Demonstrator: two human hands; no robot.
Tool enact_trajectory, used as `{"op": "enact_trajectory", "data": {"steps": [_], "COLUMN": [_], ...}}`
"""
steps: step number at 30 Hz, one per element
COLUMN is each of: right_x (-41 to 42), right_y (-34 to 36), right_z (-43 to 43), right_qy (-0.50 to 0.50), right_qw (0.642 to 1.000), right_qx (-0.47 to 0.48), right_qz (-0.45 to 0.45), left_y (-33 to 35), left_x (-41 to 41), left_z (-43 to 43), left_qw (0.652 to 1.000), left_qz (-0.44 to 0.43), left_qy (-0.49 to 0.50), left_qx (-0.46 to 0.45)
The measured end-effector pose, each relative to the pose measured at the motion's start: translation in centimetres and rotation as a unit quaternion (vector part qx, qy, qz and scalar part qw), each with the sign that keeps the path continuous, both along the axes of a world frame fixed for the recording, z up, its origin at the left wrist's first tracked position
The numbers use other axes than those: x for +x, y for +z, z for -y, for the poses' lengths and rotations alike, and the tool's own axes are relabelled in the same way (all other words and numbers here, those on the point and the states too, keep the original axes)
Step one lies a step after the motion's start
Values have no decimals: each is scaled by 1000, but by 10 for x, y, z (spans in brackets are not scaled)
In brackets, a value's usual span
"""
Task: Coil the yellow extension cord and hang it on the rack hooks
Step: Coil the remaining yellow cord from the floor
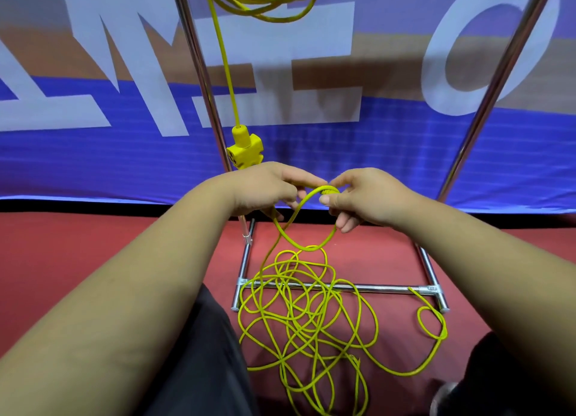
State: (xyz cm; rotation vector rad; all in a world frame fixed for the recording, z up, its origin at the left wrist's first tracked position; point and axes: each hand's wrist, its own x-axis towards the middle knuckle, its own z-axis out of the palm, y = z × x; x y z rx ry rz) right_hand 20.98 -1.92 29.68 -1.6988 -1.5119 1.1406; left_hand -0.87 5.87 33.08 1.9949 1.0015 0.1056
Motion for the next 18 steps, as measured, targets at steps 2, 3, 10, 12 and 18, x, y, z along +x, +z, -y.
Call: {"op": "enact_trajectory", "data": {"steps": [2,3,10,12,18], "right_x": [1,1,11,13,15], "right_y": [0,0,-1,-2,-1], "right_z": [1,1,-5,-2,-8], "right_qy": [5,3,15,29,-90], "right_qw": [1000,997,935,921,961], "right_qx": [14,30,-2,-42,147], "right_qz": [16,65,353,386,216], "left_y": [-2,-3,8,11,8], "left_x": [-1,-1,13,9,9], "left_z": [0,0,-3,-5,-1], "left_qw": [999,999,942,919,950], "left_qz": [10,22,209,284,264], "left_qy": [1,17,261,272,168], "left_qx": [40,43,29,-31,10]}}
